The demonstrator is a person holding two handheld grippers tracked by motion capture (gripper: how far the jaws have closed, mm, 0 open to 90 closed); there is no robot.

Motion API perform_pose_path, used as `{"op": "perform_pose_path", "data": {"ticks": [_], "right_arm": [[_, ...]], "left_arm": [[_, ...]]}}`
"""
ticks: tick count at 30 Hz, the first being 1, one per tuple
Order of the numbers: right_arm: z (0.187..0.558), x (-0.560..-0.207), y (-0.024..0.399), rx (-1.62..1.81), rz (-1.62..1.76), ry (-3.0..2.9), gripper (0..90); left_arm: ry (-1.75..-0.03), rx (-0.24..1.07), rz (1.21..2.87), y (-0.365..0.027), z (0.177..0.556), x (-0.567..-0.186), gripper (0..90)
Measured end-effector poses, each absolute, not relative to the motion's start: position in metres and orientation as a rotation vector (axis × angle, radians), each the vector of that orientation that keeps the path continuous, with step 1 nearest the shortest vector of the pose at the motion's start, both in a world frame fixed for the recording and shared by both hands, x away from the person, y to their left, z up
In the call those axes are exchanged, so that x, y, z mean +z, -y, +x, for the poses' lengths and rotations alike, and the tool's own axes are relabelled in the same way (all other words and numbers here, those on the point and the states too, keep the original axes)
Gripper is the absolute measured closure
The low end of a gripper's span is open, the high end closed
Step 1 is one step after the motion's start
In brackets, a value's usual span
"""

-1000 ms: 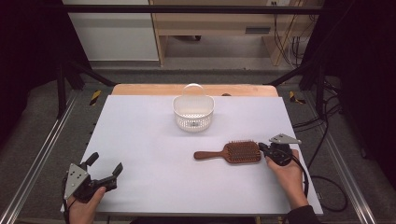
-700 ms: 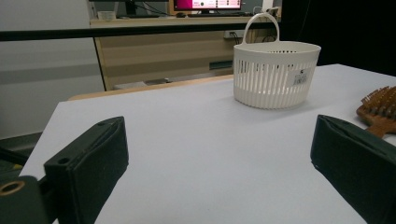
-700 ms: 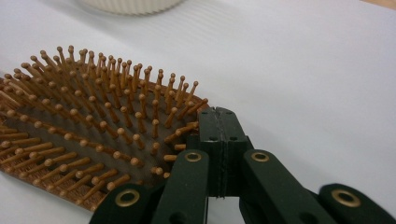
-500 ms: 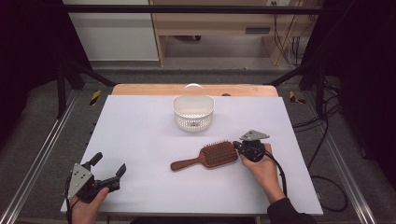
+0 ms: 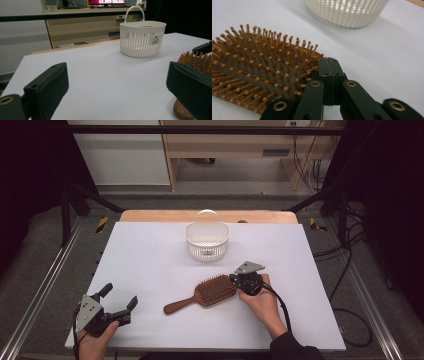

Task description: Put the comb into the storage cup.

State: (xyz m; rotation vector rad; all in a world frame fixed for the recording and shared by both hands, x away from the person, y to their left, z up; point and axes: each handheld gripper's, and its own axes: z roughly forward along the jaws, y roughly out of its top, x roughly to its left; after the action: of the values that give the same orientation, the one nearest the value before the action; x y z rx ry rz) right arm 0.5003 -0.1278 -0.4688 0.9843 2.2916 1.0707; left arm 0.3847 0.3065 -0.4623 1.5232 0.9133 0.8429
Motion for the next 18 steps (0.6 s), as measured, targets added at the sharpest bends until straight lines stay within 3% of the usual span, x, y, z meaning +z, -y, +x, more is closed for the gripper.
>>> {"op": "perform_pose_path", "data": {"ticks": [18], "right_arm": [[0.479,-0.472,0.07,1.14,0.854,-2.387,90.0]], "left_arm": [[-0.907,0.84,1.529,-0.306,0.385,-0.462,4.0]]}}
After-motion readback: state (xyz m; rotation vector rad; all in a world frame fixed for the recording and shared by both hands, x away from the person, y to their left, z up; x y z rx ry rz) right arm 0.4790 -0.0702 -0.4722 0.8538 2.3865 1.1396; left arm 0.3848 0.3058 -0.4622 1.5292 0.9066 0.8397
